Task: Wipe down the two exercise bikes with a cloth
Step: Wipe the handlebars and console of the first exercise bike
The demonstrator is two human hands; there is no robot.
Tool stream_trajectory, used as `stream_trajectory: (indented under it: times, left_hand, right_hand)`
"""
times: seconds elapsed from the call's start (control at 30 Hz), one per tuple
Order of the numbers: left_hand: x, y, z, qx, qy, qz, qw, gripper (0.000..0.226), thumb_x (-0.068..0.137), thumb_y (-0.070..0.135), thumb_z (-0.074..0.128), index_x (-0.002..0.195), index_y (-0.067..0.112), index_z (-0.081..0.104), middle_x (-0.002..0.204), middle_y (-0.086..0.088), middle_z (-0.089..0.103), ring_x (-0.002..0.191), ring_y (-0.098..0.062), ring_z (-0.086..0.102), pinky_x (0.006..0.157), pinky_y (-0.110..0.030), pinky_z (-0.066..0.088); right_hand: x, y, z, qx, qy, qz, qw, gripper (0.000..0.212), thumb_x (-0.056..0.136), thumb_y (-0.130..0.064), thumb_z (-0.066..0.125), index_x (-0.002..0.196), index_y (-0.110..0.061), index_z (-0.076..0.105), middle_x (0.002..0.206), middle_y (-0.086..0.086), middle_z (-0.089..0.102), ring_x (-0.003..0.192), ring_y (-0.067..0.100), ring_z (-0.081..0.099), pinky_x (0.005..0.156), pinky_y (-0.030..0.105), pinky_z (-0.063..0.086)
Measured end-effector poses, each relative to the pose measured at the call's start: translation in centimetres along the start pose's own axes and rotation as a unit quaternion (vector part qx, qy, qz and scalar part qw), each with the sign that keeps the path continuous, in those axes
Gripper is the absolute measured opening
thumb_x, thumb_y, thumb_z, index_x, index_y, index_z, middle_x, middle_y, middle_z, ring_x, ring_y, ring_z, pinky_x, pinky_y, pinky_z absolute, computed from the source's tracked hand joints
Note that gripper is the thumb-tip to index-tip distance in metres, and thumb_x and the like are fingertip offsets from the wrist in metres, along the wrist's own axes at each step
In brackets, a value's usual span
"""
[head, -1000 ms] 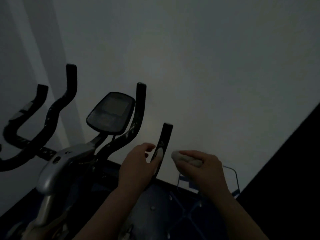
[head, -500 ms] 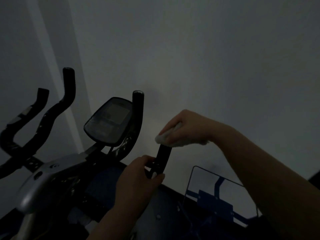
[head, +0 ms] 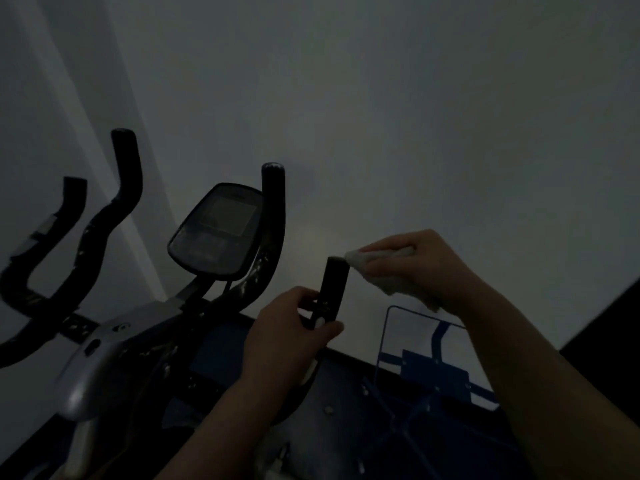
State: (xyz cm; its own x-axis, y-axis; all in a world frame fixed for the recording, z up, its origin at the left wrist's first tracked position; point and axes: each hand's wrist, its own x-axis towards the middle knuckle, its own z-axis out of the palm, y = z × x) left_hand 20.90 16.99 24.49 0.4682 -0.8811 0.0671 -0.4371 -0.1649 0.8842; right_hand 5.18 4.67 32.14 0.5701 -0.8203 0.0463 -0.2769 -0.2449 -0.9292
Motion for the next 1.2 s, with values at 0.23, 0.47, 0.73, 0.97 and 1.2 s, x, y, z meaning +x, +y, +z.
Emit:
stream_trajectory:
  times: [0.23, 0.47, 0.73, 0.97, 1.2]
  left_hand:
    - [-0.4, -2.2, -4.6, -0.025, -0.091, 0.013, 0.995, 0.035, 0.066, 0.018, 0.083, 0.094, 0.031, 0.068, 0.093, 0.003, 0.073, 0.082, -0.011, 0.071, 0.081, -0.03, 0.056]
    - [-2.4, -3.6, -4.7, 0.001, -0.132, 0.041, 0.99, 0.035, 0.073, 0.008, 0.077, 0.106, 0.017, 0.069, 0.096, -0.002, 0.073, 0.079, -0.006, 0.07, 0.075, -0.026, 0.057]
    - [-3.1, -4.5, -5.8, 0.033, -0.172, 0.072, 0.982, 0.033, 0.078, 0.011, 0.073, 0.11, 0.018, 0.068, 0.099, -0.001, 0.072, 0.084, -0.017, 0.071, 0.074, -0.045, 0.058]
    - [-4.0, -5.6, -8.1, 0.103, -0.172, 0.123, 0.972, 0.023, 0.081, 0.015, 0.07, 0.102, 0.024, 0.07, 0.096, 0.011, 0.07, 0.091, 0.004, 0.063, 0.083, -0.02, 0.053]
    - [-5.1, -6.5, -8.8, 0.155, -0.174, 0.148, 0.961, 0.024, 0.081, 0.021, 0.07, 0.105, 0.024, 0.069, 0.101, 0.01, 0.069, 0.095, 0.002, 0.061, 0.091, -0.022, 0.048]
  right_hand:
    - [-2.7, 3.9, 9.1, 0.352, 0.235, 0.069, 0.903, 0.029, 0.083, -0.013, 0.07, 0.112, -0.013, 0.07, 0.107, 0.014, 0.072, 0.073, 0.016, 0.065, 0.056, 0.022, 0.053]
    - [-7.2, 6.1, 14.2, 0.373, 0.284, 0.11, 0.877, 0.03, 0.079, -0.006, 0.072, 0.108, -0.016, 0.07, 0.105, 0.005, 0.073, 0.096, 0.017, 0.07, 0.089, 0.034, 0.056]
    - [-11.7, 6.4, 19.6, 0.451, 0.337, 0.152, 0.812, 0.026, 0.08, -0.005, 0.07, 0.103, -0.016, 0.073, 0.098, 0.007, 0.075, 0.094, 0.024, 0.071, 0.088, 0.043, 0.056]
    - [-13.3, 6.1, 24.6, 0.514, 0.383, 0.176, 0.747, 0.023, 0.08, -0.013, 0.072, 0.101, -0.023, 0.074, 0.101, 0.005, 0.075, 0.096, 0.024, 0.07, 0.091, 0.046, 0.054]
    - [-13.9, 5.3, 27.6, 0.517, 0.411, 0.198, 0.724, 0.029, 0.074, -0.01, 0.078, 0.101, -0.02, 0.074, 0.099, 0.007, 0.075, 0.095, 0.026, 0.07, 0.09, 0.047, 0.055]
